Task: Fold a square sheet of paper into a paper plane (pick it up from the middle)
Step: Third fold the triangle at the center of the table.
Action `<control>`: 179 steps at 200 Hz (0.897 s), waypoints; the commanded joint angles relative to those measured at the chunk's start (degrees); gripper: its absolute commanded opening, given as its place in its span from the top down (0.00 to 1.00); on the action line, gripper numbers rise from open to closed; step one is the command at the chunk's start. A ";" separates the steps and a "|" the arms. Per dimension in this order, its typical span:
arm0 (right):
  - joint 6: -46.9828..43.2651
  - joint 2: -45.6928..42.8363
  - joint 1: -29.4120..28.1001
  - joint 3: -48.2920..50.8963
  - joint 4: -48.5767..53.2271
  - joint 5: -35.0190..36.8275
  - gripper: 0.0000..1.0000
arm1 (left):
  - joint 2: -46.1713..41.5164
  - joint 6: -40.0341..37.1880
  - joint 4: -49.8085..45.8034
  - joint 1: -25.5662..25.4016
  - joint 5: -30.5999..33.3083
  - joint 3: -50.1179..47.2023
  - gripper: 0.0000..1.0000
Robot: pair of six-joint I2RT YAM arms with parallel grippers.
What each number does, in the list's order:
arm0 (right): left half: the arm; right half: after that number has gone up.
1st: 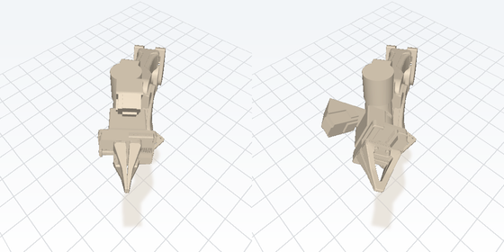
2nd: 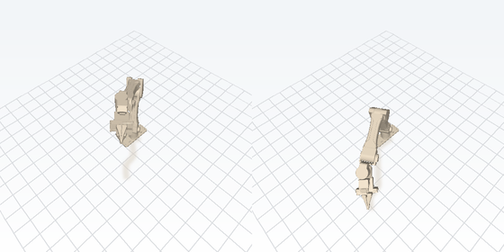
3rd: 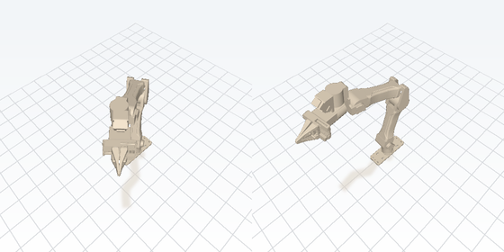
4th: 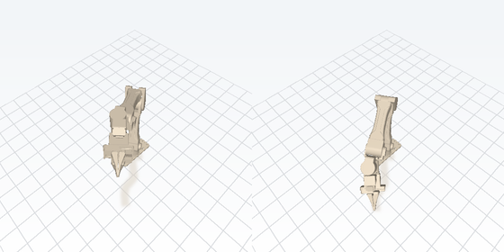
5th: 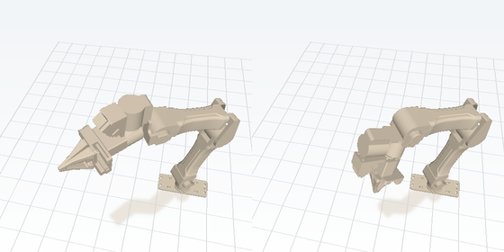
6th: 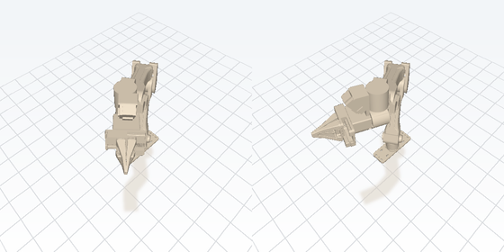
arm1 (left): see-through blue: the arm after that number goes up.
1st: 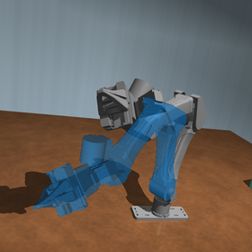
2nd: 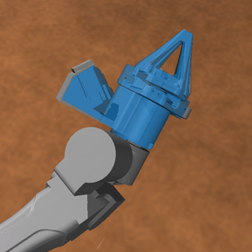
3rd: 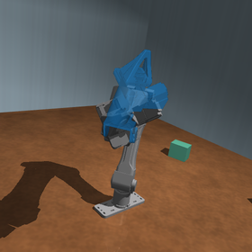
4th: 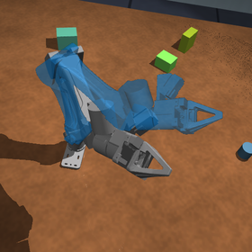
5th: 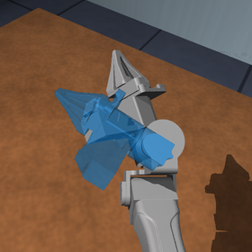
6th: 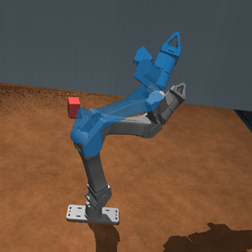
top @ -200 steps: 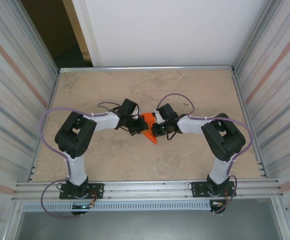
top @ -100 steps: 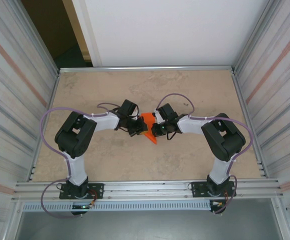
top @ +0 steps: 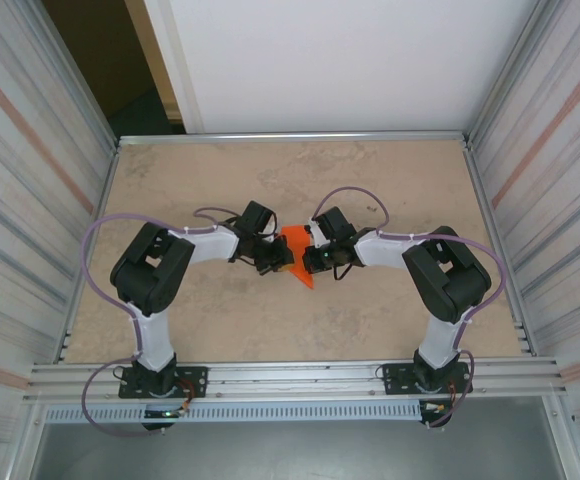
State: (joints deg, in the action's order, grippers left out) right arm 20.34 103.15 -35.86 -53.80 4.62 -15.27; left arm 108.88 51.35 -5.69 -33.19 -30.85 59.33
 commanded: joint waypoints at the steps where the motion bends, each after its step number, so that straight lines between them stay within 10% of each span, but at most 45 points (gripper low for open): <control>1: -0.65 2.13 0.45 -0.48 2.23 -0.34 1.00 | 1.05 0.49 -0.83 -0.38 1.06 -0.74 0.97; 90: -0.05 1.47 0.47 -1.02 2.66 -0.35 1.00 | 1.77 0.51 -2.39 -0.31 2.53 -0.86 0.97; 179: 8.18 -11.29 4.20 -4.09 7.53 2.85 0.45 | 3.44 0.50 -4.95 -0.38 5.97 -2.51 0.98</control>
State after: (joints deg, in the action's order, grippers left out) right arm 25.36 98.00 -32.64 -56.93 9.54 -14.41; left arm 109.21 51.33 -5.85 -33.41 -29.28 59.22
